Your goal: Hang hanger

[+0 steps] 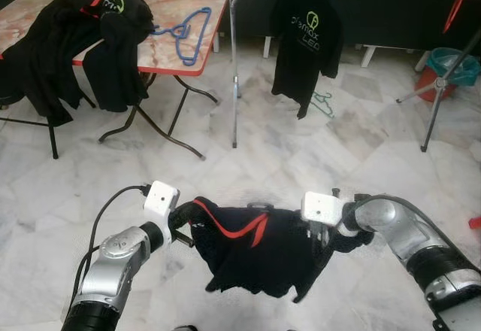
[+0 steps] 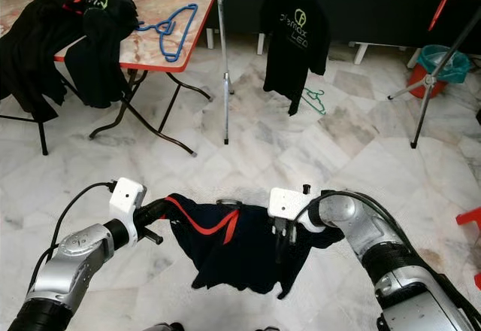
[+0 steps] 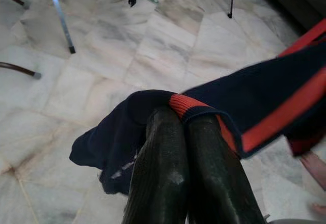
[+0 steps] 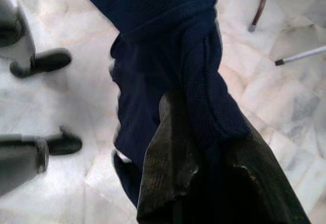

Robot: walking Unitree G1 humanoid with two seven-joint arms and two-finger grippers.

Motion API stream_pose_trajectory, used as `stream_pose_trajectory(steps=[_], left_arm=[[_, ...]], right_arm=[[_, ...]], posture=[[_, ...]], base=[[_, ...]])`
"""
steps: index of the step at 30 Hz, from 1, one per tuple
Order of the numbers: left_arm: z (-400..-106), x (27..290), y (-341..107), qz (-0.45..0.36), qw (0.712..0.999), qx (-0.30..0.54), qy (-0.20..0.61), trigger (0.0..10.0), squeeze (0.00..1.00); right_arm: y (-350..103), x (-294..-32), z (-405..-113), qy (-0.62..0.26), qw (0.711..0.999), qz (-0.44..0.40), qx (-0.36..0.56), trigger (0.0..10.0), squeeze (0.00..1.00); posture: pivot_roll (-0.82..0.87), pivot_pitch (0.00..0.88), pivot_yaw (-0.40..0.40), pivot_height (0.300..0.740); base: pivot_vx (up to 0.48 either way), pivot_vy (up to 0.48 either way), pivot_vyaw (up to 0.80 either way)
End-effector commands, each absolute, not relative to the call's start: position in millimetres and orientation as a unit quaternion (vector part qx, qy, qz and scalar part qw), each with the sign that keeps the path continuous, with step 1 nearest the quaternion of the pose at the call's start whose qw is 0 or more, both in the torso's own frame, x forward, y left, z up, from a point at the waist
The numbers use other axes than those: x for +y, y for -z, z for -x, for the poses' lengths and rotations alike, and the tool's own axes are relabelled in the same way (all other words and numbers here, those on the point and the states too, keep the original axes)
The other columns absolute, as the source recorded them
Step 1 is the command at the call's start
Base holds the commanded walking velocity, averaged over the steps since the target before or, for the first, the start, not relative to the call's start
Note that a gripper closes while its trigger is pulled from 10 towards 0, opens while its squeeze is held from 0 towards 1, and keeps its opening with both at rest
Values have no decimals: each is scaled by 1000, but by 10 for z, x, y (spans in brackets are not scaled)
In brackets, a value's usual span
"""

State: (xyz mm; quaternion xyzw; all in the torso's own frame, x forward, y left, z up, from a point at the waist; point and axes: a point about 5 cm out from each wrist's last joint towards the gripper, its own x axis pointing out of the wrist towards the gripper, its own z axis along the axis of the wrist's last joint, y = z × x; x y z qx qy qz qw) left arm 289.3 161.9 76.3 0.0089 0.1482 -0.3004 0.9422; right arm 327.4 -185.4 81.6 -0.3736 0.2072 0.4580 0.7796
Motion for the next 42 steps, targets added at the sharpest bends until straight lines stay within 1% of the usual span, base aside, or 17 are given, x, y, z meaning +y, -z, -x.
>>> stream_pose_trajectory(steps=[1,2,5,8,10,13,16,21,27,28,29,32,33,35,39,40,42], left_arm=[[-2848,1629,-721,-15,936,165,309,10000,0],[-2848,1629,-721,-15,936,165,309,10000,0],[-2808,1627,-651,-20,931,183,316,10000,0],[-2767,1609,-646,-18,925,193,327,10000,0],[-2732,1582,-654,-15,920,198,338,10000,0],[-2723,1576,-662,-14,919,200,340,10000,0],[-2734,1566,-695,-9,920,194,341,10000,0],[-2848,1574,-858,-6,935,157,317,10000,0],[-2908,1538,-1023,2,939,128,319,10000,0],[-2926,1515,-1083,11,940,117,320,10000,0],[-2929,1507,-1104,16,940,113,322,10000,0],[-2925,1487,-1143,28,938,108,328,10000,0],[-2912,1473,-1151,26,936,107,334,10000,0],[-2899,1459,-1155,27,934,108,338,10000,0],[-2887,1442,-1169,32,934,107,339,10000,0],[-2890,1431,-1191,37,934,102,340,10000,0],[-2897,1412,-1220,40,934,97,342,10000,0]], right_arm=[[-935,-1835,-3337,-444,814,329,178,10000,0],[-935,-1835,-3337,-444,814,329,178,10000,0],[-1047,-1818,-3407,-420,845,297,145,10000,0],[-1080,-1838,-3460,-391,864,286,139,10000,0],[-1104,-1811,-3474,-390,874,262,127,10000,0],[-1056,-1817,-3493,-367,877,277,138,10000,0],[-997,-1820,-3480,-365,872,287,153,10000,0],[-808,-1740,-3330,-429,828,305,194,10000,0],[-602,-1787,-3241,-433,797,329,261,10000,0],[-534,-1738,-3180,-454,784,329,268,10000,0],[-518,-1715,-3172,-455,784,327,266,10000,0],[-516,-1665,-3208,-432,802,327,253,10000,0],[-542,-1649,-3265,-401,825,318,241,10000,0],[-572,-1634,-3319,-368,846,307,231,10000,0],[-592,-1571,-3354,-343,867,293,211,10000,0],[-587,-1530,-3369,-324,883,270,207,10000,0],[-570,-1481,-3374,-307,896,252,201,10000,0]], posture=[[32,113,-19,740],[32,113,-19,740],[32,113,-19,740],[28,105,-15,740],[29,103,-15,740],[31,97,-16,740],[35,97,-16,740],[38,104,-17,740],[39,111,-16,740],[40,113,-18,740],[40,113,-18,740],[40,113,-18,740],[44,118,-18,740],[44,118,-18,740],[44,119,-18,740],[45,119,-19,740],[45,118,-19,740]], base=[[0,0,0],[0,0,0],[0,0,0],[0,0,0],[0,0,0],[0,0,0],[0,0,0],[0,0,0],[0,0,0],[0,0,0],[0,0,0],[0,0,0],[0,0,0],[0,0,0],[0,0,0],[0,0,0],[0,0,0]])
